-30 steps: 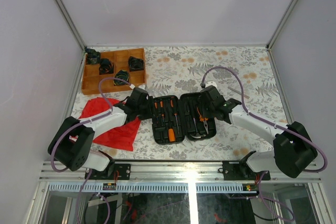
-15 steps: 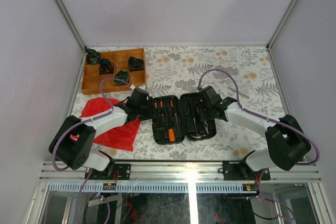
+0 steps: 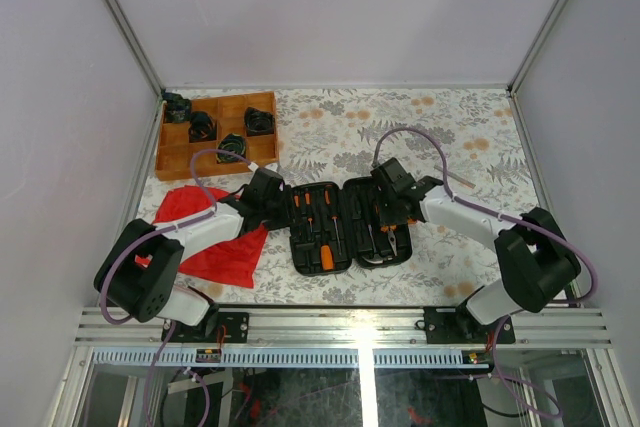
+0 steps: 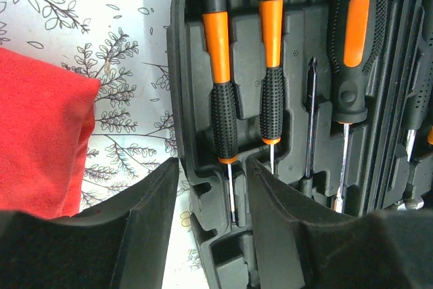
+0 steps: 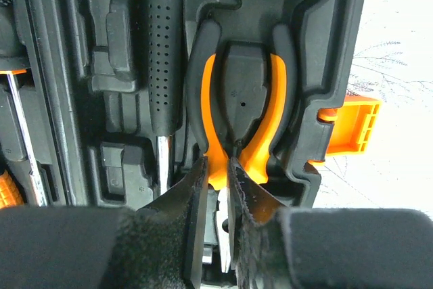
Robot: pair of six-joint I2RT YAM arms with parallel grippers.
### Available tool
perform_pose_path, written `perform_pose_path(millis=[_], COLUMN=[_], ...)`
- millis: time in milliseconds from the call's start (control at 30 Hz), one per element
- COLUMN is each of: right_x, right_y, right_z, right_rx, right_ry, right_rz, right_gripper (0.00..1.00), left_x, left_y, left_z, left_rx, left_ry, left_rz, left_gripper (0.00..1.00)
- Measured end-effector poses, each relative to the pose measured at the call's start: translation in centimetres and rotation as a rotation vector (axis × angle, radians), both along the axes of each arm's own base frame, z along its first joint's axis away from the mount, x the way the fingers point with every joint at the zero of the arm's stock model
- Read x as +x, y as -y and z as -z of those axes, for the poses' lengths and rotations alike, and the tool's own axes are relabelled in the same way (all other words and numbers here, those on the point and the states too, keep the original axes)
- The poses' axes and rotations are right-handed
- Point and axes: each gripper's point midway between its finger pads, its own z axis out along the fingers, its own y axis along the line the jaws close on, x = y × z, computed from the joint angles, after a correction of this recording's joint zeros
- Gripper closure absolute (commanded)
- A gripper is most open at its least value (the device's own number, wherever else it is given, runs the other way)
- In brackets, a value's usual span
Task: Sort the tools into containers
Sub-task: Adjust the pliers in the storage box.
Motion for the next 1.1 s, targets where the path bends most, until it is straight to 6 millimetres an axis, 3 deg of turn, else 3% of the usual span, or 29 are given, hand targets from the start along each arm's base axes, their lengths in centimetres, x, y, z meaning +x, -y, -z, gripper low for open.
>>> perform_pose_path(millis=[667,1100], right_x=[-0.1,-0.1], right_y=[-0.1,-0.1], right_z=[1.8,2.0], right_rx=[-0.062,-0.084], right_ry=[-0.111,-0.16], right_rz=[-0.004,-0.009], right_gripper=[1.0,1.0], left_x=[-0.1,-0.3], left_y=[0.1,0.2], left_z=[0.1,0.3], left_rx=[-0.005,-0.008], left_ry=[-0.007,-0.016], left_rz=[0.007,0.018], left_gripper=[0.63,0.69])
